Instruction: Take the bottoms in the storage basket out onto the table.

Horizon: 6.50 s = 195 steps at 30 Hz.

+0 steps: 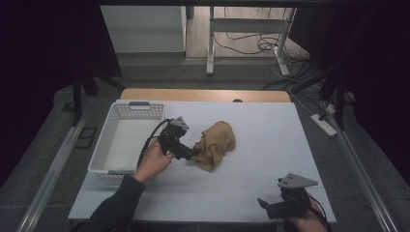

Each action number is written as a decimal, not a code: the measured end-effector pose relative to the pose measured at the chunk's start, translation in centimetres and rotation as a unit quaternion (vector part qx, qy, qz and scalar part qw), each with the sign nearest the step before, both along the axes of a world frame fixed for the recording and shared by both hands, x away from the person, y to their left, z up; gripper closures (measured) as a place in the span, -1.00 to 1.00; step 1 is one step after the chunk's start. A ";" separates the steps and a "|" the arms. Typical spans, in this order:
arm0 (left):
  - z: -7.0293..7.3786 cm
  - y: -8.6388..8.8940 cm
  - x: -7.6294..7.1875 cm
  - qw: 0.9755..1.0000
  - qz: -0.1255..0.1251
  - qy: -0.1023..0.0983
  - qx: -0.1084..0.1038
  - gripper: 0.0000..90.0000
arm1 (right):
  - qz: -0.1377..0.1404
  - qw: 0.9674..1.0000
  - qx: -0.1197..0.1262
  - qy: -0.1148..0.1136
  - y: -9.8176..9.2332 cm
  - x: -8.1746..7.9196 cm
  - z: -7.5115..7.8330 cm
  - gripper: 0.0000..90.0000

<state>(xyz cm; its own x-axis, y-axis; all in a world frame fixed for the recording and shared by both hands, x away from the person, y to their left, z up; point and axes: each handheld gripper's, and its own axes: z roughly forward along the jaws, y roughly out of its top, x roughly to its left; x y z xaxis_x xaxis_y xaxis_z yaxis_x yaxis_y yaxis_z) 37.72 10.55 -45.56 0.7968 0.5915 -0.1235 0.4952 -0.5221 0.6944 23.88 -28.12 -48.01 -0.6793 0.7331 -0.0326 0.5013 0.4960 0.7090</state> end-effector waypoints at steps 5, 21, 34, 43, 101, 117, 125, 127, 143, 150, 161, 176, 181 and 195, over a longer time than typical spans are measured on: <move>0.0 0.6 -0.2 1.000 0.004 -0.004 0.000 -1.00 | 0.000 1.000 0.001 0.000 0.0 0.0 0.0 -0.99; 0.7 2.0 -0.9 1.000 0.014 0.006 -0.018 -1.00 | 0.002 1.000 0.004 -0.001 0.0 0.0 0.0 -0.99; 1.1 3.6 -1.6 0.999 0.017 0.000 -0.038 -1.00 | 0.004 1.000 0.006 -0.002 0.0 -0.1 0.0 -0.99; 1.2 5.0 -2.3 0.999 0.027 -0.002 -0.042 -1.00 | 0.004 1.000 0.007 -0.002 0.0 -0.1 0.0 -0.99; -0.6 10.0 -6.9 0.995 0.083 0.012 -0.052 -1.00 | 0.005 1.000 0.003 0.000 0.0 0.0 0.0 -0.99; -0.9 10.9 -8.2 0.994 0.093 0.005 -0.055 -1.00 | 0.005 1.000 0.001 -0.001 0.0 0.0 0.0 -0.99; -1.1 11.2 -8.9 0.994 0.094 0.004 -0.056 -1.00 | 0.005 1.000 0.000 -0.001 0.1 0.0 0.0 -0.99; -1.1 11.2 -9.0 0.994 0.095 0.003 -0.056 -1.00 | 0.005 1.000 0.000 -0.001 0.1 0.0 0.0 -0.99; -1.4 11.8 -10.1 0.993 0.100 -0.001 -0.060 -1.00 | 0.005 1.000 -0.001 0.000 0.1 0.0 0.0 -0.99; -1.5 12.0 -10.6 0.993 0.103 -0.002 -0.063 -1.00 | 0.005 1.000 -0.001 0.000 0.1 0.0 0.0 -0.99; -1.4 12.7 -11.4 0.992 0.106 -0.006 -0.069 -1.00 | 0.005 1.000 0.000 0.000 0.1 0.0 0.0 -0.99; -1.6 13.4 -12.5 0.991 0.111 -0.007 -0.072 -1.00 | 0.003 1.000 -0.001 0.000 0.1 0.0 0.0 -0.99; -1.7 13.6 -12.8 0.991 0.112 -0.007 -0.073 -1.00 | 0.002 1.000 -0.001 0.001 0.1 0.0 0.0 -0.99; -2.1 14.2 -13.9 0.990 0.119 -0.010 -0.072 -1.00 | 0.002 1.000 -0.002 0.001 0.1 0.0 0.0 -0.99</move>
<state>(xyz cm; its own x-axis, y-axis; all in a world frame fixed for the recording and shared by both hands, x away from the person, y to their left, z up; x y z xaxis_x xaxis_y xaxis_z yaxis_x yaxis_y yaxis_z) 23.80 24.77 -47.63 0.6398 0.7403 -0.2063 0.5781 -0.2868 0.7639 23.90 -28.01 -48.03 -0.6816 0.7309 -0.0341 0.5006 0.4999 0.7067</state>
